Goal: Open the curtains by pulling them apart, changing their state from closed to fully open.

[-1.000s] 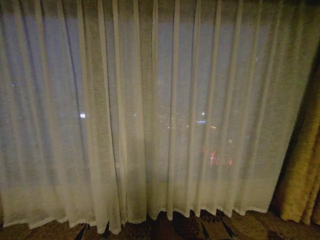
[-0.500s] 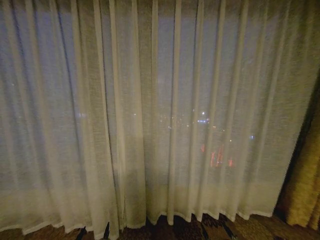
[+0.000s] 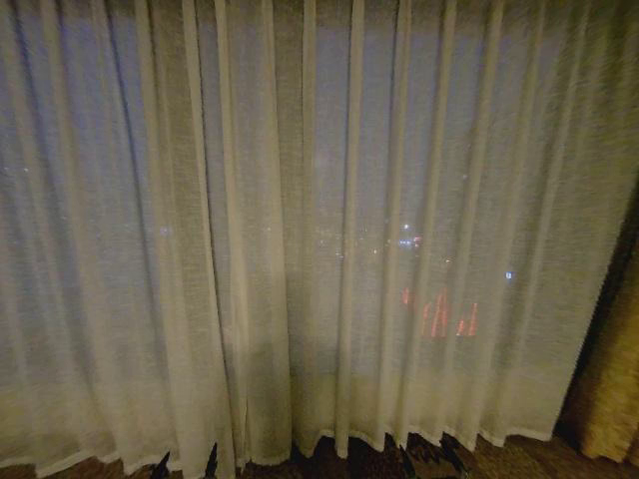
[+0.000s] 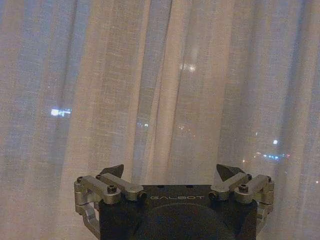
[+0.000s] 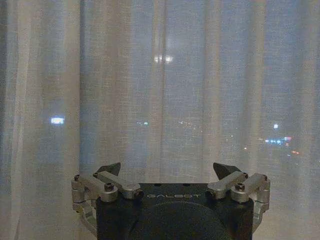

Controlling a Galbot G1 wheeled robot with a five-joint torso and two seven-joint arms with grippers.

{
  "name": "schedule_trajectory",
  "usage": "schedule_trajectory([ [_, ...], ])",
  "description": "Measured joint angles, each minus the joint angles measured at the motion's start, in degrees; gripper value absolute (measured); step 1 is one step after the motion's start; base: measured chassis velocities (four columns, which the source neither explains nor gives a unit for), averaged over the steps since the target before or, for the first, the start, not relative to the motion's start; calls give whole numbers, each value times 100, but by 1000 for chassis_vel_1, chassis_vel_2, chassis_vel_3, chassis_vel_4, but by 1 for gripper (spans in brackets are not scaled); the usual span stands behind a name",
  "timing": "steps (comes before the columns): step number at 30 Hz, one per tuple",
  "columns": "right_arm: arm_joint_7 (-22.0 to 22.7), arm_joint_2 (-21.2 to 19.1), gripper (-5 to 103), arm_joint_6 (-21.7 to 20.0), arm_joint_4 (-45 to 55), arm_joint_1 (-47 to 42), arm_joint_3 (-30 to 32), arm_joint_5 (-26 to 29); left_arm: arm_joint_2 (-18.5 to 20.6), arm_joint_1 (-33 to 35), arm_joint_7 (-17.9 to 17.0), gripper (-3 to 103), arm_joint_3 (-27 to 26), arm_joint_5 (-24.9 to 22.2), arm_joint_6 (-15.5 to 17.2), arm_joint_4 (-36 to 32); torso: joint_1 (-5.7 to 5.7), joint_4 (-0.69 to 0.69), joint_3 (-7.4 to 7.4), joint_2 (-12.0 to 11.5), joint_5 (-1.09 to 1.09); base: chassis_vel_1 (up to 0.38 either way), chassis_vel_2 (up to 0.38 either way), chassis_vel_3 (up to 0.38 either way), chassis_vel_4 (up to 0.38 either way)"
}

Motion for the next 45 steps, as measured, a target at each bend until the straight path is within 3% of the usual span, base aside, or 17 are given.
schedule_trajectory([
  [45, -244, 0, 100, 158, -79, -79, -2, -73, 59, 45, 6, 100, -109, -109, -77, 12, 0, 0, 0, 1, 0, -112, 113, 112, -119],
])
